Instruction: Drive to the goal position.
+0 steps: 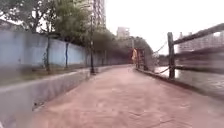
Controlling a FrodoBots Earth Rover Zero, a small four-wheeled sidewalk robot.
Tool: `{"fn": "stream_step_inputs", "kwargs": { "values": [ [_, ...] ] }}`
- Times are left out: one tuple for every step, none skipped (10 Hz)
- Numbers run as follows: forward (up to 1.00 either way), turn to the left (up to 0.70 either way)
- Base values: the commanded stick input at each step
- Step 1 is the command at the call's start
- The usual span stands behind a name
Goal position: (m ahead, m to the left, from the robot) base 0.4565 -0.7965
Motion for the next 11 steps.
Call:
{"fn": "stream_step_inputs", "kwargs": {
  "values": [
    [1.00, 0.00],
    [1.00, 0.00],
    [1.00, 0.00],
    [1.00, 0.00],
    [1.00, 0.00],
    [1.00, 0.00],
    [1.00, 0.00],
    [1.00, 0.00],
    [1.00, 0.00],
    [1.00, 0.00],
    [1.00, 0.00]
  ]
}}
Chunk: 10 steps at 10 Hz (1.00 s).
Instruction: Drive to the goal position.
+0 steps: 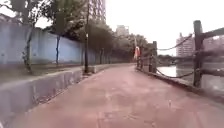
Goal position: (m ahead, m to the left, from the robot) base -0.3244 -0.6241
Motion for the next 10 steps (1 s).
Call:
{"fn": "stream_step_inputs", "kwargs": {
  "values": [
    [1.00, 0.00],
    [1.00, 0.00],
    [1.00, -0.01],
    [1.00, -0.04],
    [1.00, 0.00],
    [1.00, 0.00],
    [1.00, 0.00],
    [1.00, 0.00],
    [1.00, 0.00],
    [1.00, 0.00]
  ]
}}
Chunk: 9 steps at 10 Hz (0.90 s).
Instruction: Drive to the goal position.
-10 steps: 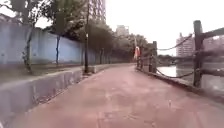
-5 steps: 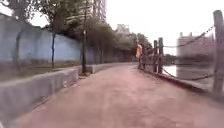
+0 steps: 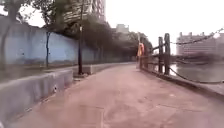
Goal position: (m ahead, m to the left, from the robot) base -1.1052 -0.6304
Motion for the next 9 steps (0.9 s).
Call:
{"fn": "stream_step_inputs", "kwargs": {
  "values": [
    [1.00, 0.00],
    [1.00, 0.00],
    [1.00, 0.00],
    [1.00, 0.00],
    [1.00, 0.00],
    [1.00, 0.00],
    [1.00, 0.00],
    [1.00, 0.00],
    [1.00, 0.00]
  ]
}}
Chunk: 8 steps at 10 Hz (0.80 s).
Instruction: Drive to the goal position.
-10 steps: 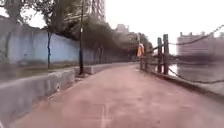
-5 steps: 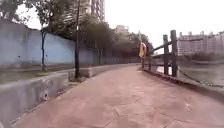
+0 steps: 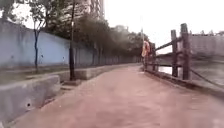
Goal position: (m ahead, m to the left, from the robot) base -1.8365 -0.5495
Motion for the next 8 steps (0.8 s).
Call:
{"fn": "stream_step_inputs", "kwargs": {
  "values": [
    [1.00, 0.00],
    [1.00, 0.00],
    [1.00, 0.00],
    [1.00, 0.00],
    [1.00, 0.00],
    [1.00, 0.00],
    [1.00, 0.00],
    [1.00, 0.00]
  ]
}}
